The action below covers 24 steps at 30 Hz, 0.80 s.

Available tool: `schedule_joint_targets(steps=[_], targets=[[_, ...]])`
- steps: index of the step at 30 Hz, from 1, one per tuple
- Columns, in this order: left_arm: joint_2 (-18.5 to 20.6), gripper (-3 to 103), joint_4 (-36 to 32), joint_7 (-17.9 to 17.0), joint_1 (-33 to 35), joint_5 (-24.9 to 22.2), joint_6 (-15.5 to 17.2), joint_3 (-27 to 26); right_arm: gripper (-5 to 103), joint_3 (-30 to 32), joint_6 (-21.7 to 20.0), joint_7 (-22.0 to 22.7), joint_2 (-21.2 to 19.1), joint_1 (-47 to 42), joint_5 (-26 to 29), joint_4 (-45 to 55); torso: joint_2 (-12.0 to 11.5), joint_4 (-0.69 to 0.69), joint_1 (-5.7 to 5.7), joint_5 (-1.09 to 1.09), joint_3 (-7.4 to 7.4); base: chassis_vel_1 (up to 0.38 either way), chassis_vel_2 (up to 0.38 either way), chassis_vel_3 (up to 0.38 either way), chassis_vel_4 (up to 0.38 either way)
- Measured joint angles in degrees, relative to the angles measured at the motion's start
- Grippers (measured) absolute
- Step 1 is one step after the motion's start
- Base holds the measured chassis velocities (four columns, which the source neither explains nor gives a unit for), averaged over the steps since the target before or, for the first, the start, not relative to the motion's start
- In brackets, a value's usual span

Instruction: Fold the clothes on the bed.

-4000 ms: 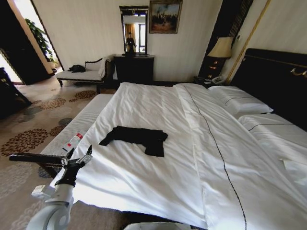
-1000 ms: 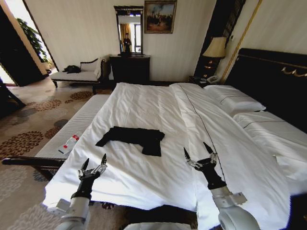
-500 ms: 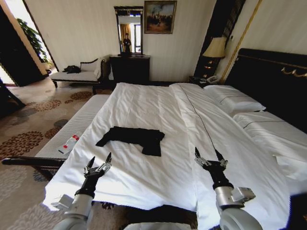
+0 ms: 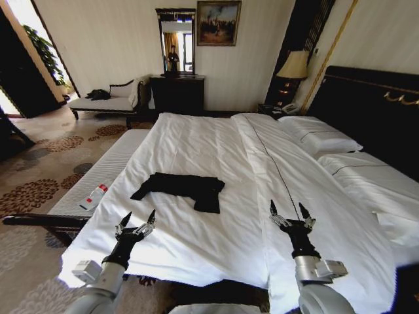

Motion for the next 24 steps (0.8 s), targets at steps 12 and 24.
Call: schedule_joint_targets(steps=[12, 24], targets=[[-0.4, 100, -0.3, -0.1, -0.2, -0.2, 0.0, -0.5, 100, -0.2, 0.1, -0.1, 0.6, 0.0, -1.8, -0.5, 0.0, 0.0, 0.0, 0.0, 0.0, 0.0, 0.0, 0.0, 0.0], [-0.8, 100, 0.4, -0.2, -0.4, 0.0, -0.3, -0.2, 100, 0.0, 0.0, -0.2, 1.0, 0.2, -2.7, -0.7, 0.0, 0.0, 0.0, 0.0, 0.0, 0.0, 0.0, 0.0, 0.0]])
